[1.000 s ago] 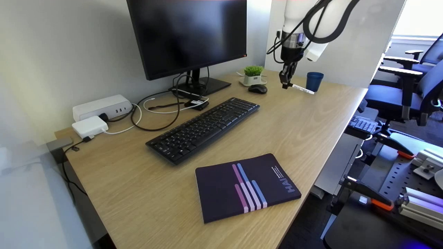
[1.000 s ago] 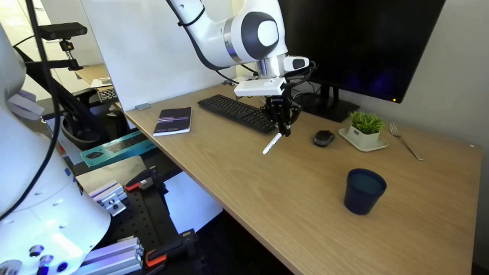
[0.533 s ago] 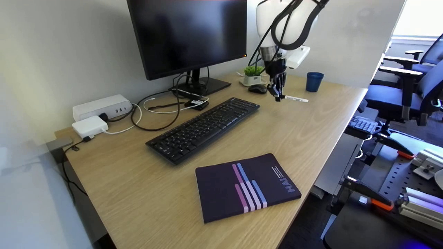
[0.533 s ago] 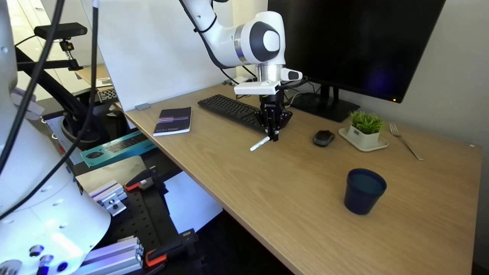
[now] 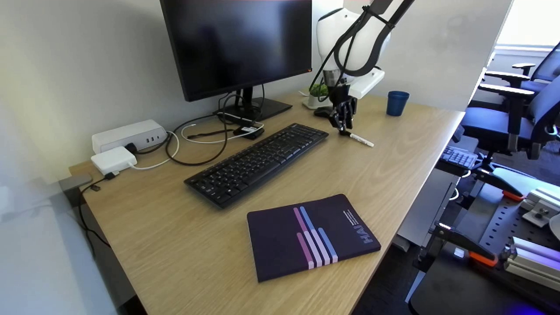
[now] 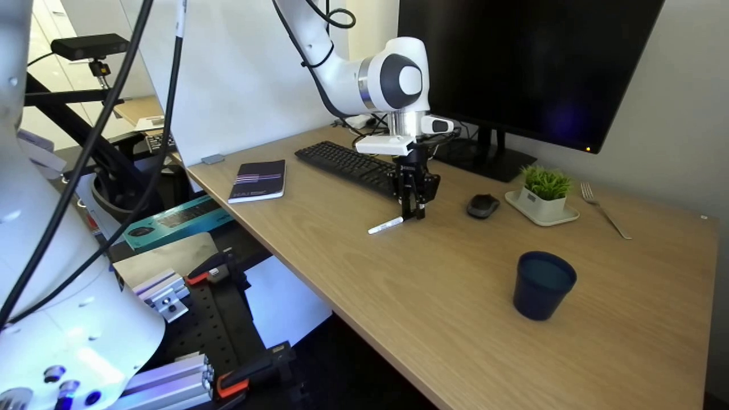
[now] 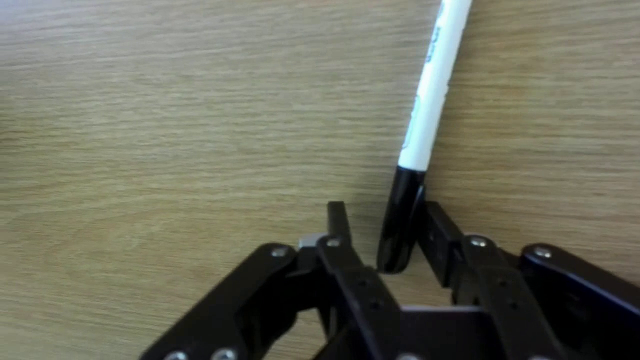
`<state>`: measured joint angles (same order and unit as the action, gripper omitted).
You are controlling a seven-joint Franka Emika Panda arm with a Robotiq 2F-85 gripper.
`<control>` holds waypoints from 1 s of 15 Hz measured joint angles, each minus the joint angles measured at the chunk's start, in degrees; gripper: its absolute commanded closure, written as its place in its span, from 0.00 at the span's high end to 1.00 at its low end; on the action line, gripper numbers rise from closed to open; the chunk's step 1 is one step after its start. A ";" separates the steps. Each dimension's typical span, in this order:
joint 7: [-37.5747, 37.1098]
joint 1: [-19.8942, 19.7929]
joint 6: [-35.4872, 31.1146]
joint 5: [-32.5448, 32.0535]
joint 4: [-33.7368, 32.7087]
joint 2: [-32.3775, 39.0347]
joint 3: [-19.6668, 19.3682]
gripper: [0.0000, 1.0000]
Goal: Remove the marker from the cup and put it on the table
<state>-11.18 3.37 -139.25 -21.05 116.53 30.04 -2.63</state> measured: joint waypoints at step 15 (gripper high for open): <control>-0.18 0.21 2.65 0.09 -1.56 -6.44 -3.24 1.00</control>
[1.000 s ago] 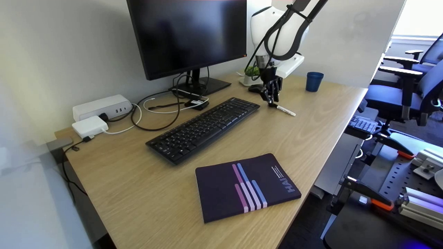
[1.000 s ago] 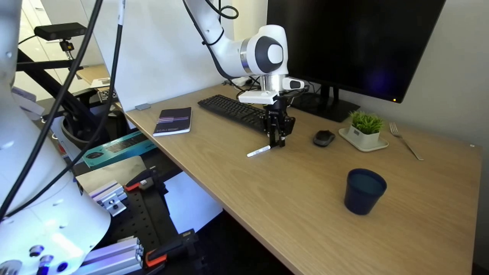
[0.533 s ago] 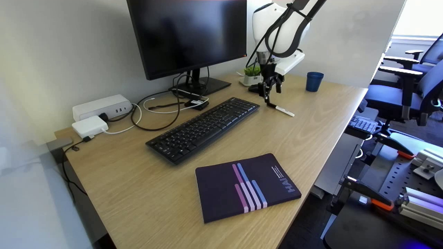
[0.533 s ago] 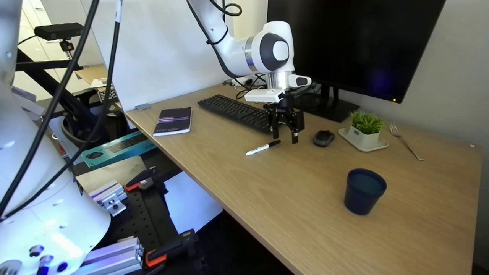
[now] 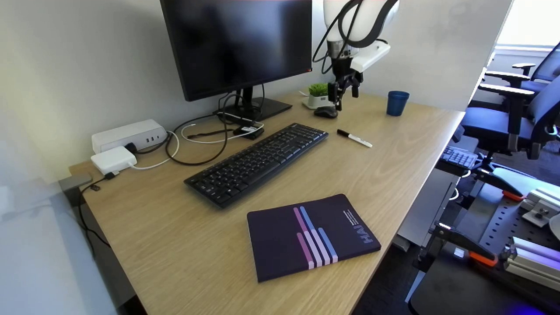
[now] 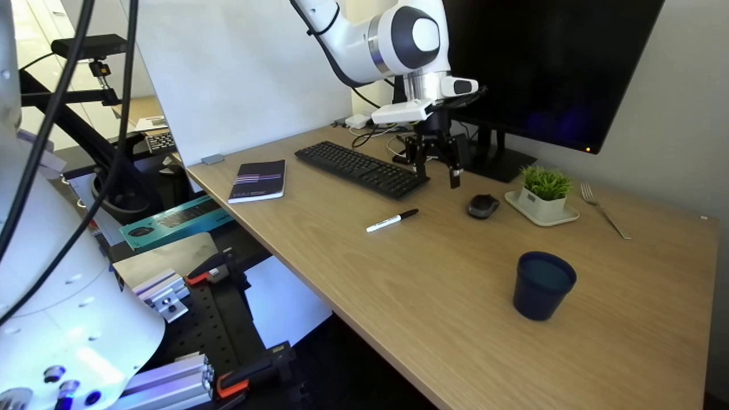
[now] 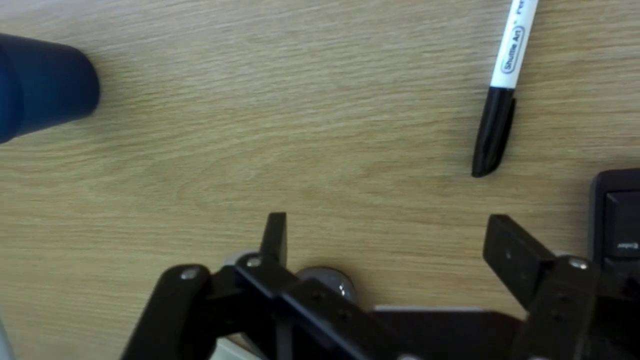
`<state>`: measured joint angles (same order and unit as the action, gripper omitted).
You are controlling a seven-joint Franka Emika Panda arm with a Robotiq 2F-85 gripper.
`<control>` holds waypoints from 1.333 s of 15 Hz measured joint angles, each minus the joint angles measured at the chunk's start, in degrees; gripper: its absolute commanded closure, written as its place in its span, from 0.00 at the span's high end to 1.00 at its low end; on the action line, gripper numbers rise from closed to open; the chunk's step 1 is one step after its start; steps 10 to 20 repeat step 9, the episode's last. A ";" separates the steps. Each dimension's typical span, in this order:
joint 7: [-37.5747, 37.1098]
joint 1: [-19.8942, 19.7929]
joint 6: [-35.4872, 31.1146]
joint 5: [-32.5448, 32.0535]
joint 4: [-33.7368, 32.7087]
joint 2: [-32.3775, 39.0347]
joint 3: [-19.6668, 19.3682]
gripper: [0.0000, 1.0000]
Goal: Remove the marker from the cup and put it on the table
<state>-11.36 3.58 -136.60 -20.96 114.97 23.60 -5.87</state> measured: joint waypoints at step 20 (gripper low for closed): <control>15.07 -6.74 -2.43 7.53 14.47 -19.40 -0.20 1.00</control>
